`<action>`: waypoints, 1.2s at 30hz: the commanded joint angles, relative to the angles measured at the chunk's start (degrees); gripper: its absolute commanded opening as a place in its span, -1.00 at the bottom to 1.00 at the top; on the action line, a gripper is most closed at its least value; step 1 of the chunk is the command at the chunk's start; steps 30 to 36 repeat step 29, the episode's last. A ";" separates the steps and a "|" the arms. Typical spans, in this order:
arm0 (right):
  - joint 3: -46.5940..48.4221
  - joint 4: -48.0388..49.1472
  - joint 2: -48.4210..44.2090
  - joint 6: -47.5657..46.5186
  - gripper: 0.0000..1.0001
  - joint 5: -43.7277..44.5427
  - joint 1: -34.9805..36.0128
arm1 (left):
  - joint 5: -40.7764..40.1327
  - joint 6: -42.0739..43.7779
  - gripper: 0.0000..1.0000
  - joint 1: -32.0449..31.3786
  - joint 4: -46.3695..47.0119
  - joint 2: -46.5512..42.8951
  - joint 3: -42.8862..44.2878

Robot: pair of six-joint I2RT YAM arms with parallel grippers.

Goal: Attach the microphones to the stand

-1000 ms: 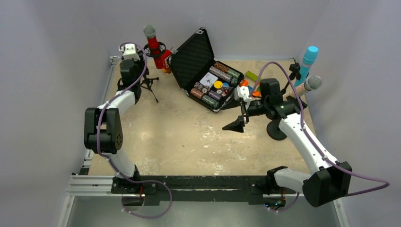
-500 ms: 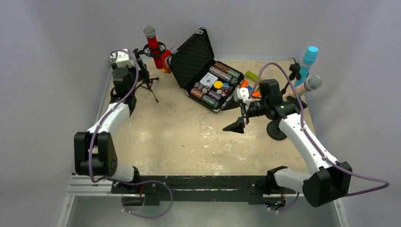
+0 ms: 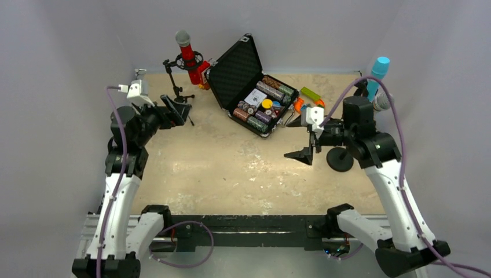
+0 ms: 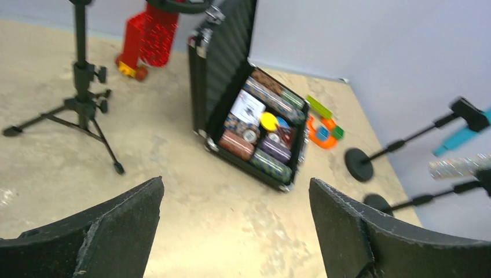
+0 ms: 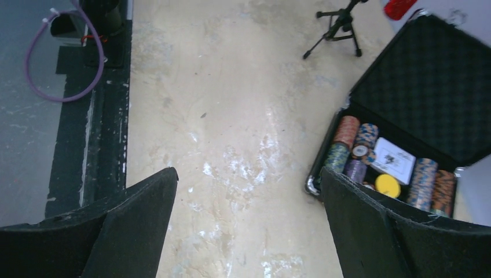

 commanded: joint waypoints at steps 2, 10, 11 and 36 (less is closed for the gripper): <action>5.58 1.21 -7.00 13.51 0.97 5.96 -2.59 | 9.24 -4.90 0.98 0.26 -10.91 -9.43 3.41; 7.26 11.56 -12.82 34.89 0.97 16.51 -3.95 | 12.05 -7.37 0.98 0.25 -17.19 -15.09 8.34; 7.31 12.48 -13.34 37.25 0.97 18.40 -3.95 | 12.48 -7.61 0.98 0.30 -17.87 -15.65 9.27; 8.46 15.21 -15.41 48.12 0.97 30.85 -4.03 | 10.24 -1.61 0.98 0.23 -29.96 -19.72 16.76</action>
